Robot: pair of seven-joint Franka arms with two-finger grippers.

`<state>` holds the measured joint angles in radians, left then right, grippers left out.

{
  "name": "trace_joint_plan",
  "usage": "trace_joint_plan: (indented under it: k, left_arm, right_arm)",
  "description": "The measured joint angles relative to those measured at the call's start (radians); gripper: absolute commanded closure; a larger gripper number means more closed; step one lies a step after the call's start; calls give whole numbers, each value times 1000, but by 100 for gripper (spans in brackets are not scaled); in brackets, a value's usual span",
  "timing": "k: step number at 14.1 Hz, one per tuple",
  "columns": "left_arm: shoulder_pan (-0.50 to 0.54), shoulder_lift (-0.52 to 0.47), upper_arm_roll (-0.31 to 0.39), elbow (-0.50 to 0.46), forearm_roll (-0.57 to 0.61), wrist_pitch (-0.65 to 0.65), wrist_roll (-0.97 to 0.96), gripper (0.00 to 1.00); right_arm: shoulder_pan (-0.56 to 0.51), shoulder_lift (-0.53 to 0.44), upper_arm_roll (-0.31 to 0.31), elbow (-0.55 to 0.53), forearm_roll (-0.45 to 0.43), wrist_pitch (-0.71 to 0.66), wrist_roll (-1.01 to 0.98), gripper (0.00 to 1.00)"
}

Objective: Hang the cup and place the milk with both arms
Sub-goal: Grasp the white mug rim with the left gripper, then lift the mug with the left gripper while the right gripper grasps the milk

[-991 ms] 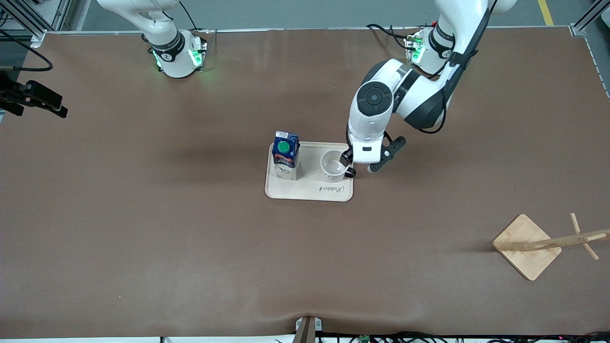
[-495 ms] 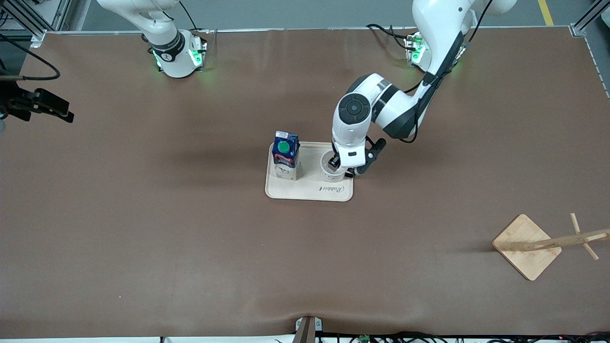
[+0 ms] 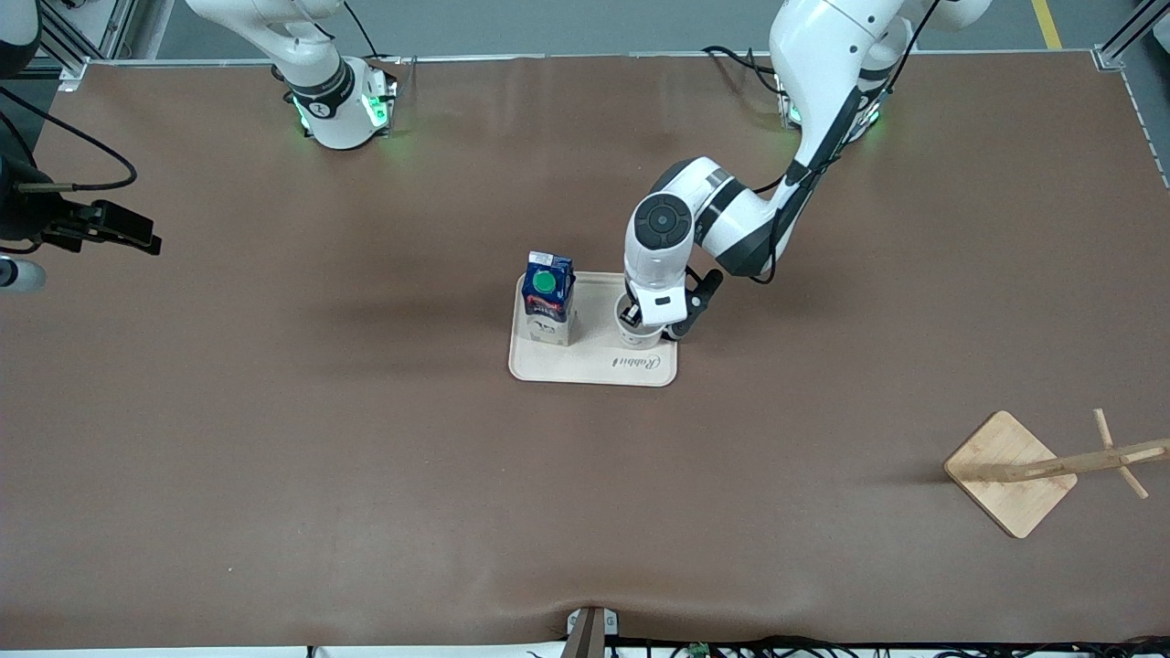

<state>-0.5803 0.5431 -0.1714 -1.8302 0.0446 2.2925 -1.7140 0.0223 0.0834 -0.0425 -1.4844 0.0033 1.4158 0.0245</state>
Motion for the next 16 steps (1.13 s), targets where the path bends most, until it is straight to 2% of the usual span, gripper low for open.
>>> trace_joint_plan:
  k: [3, 4, 5, 10, 12, 16]
  left_arm:
    - [-5, 5, -1, 1, 0, 11, -13, 81]
    - [-7, 5, -1, 1, 0, 12, -13, 94]
    - [-9, 5, -1, 1, 0, 12, -13, 100]
    - [-19, 0, -1, 26, 0, 2, -13, 100]
    - [-21, -19, -1, 67, 0, -57, -9, 100]
    - [2, -123, 14, 130, 49, -192, 82, 100]
  right_arm:
    - [22, 56, 9, -1, 6, 19, 0, 0]
    - [31, 77, 10, -1, 11, 34, 0, 0]
    - [41, 95, 11, -1, 24, 45, 1, 0]
    - [65, 118, 11, -1, 173, 45, 35, 0]
    - [85, 118, 12, 0, 211, 45, 113, 0]
    - [247, 119, 19, 4, 220, 111, 356, 0]
